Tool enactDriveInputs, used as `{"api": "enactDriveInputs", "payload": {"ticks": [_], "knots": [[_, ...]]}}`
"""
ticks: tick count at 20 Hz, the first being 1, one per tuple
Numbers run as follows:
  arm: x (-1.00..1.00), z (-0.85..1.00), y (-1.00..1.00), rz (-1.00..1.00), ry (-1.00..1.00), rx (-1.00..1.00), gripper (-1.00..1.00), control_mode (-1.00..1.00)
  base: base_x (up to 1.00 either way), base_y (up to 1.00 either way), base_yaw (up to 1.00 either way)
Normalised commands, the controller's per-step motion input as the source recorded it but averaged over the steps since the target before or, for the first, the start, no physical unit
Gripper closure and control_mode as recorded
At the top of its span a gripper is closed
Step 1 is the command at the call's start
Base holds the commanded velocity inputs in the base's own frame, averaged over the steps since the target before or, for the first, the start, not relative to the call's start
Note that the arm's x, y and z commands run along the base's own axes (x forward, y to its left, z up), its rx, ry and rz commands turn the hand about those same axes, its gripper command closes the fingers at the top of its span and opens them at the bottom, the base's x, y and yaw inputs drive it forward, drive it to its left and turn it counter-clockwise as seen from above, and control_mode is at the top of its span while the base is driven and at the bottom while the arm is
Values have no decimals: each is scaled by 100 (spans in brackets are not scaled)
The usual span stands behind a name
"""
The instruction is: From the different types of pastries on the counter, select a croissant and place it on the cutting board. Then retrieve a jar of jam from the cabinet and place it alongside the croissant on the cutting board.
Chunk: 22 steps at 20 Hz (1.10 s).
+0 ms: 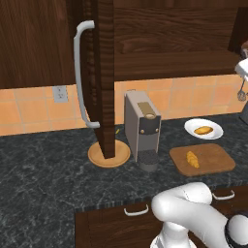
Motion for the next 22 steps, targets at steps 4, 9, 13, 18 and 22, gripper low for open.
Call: {"api": "enactDriveInputs", "payload": {"ticks": [4, 9, 13, 18, 22], "knots": [[-100, -79, -10, 3, -5, -18, 100, -100, 0, 0, 0], [-100, -86, 35, 10, -5, 0, 100, -100, 0, 0, 0], [-90, -94, 30, 19, 5, -36, 100, -100, 0, 0, 0], [20, -66, 0, 23, 43, -68, 100, -100, 0, 0, 0], [29, -66, -11, 17, 27, -49, 100, -100, 0, 0, 0]]}}
